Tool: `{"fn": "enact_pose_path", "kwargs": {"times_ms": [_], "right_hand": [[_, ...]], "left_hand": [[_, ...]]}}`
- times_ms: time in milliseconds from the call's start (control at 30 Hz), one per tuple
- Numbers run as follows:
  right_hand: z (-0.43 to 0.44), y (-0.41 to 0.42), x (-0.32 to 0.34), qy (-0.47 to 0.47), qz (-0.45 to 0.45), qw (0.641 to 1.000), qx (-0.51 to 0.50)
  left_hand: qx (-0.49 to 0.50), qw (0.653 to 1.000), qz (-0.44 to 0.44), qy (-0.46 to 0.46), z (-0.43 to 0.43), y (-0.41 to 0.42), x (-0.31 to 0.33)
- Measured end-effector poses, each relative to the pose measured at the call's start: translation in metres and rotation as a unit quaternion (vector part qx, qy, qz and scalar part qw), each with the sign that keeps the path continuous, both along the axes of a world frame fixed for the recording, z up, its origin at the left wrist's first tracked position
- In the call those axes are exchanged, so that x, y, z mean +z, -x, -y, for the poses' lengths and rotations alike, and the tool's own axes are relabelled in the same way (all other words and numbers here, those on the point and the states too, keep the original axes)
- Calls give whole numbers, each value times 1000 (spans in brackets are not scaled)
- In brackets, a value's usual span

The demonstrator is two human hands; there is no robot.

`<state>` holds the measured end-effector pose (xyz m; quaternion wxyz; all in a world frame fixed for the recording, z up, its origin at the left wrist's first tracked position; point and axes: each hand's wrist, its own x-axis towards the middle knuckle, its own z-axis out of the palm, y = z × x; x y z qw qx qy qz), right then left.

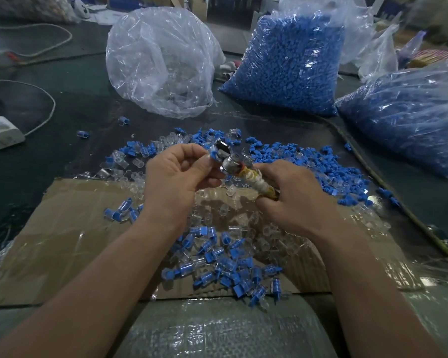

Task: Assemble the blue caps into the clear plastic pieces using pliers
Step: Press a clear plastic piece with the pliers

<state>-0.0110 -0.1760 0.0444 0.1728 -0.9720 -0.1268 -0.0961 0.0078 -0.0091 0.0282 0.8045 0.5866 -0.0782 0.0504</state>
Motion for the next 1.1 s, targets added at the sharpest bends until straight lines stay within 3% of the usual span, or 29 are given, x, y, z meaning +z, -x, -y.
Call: {"fn": "enact_pose_path", "kwargs": {"times_ms": [1100], "right_hand": [[-7, -1, -4, -30, 1, 999, -13]], "left_hand": [[38, 996, 11, -80, -2, 3, 1]]}}
